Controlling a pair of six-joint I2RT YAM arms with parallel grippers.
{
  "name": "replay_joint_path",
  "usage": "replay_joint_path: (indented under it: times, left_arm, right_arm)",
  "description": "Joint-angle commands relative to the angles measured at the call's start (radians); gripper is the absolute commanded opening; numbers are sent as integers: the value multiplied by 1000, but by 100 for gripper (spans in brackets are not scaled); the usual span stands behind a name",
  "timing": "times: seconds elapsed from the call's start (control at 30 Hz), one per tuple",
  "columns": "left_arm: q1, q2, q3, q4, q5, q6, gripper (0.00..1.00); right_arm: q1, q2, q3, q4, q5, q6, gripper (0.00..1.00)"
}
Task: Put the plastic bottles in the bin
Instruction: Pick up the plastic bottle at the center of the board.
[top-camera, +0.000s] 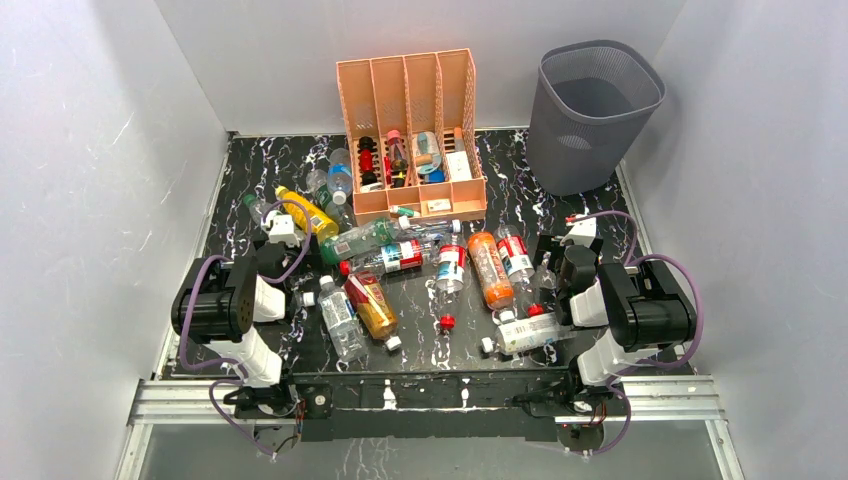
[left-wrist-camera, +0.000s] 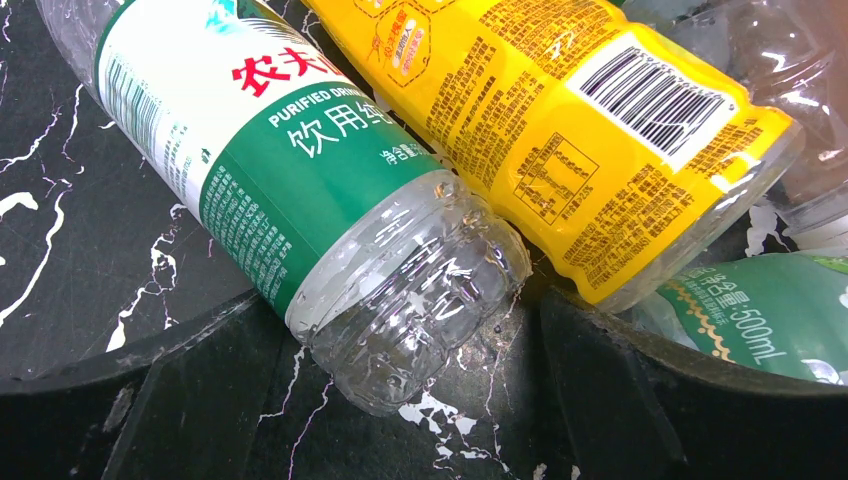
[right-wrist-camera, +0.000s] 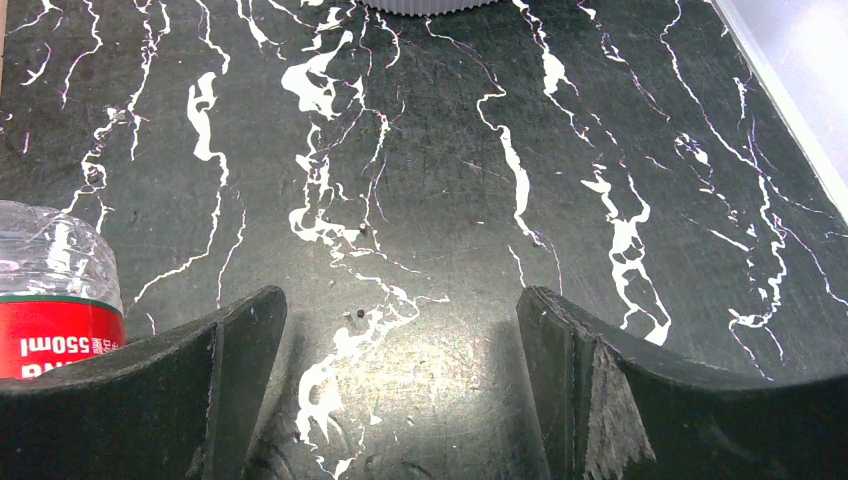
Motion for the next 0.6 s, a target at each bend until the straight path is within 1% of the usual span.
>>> replay_joint_path:
  times: [0.0,0.57]
  left_arm:
    - [6,2,-1,49,20,-3,98]
    - [6,2,0,46,20,-2,98]
  right_arm:
    - [-4,-3,22,49,7,5,98]
    - [-5,-2,17,57,10,3,98]
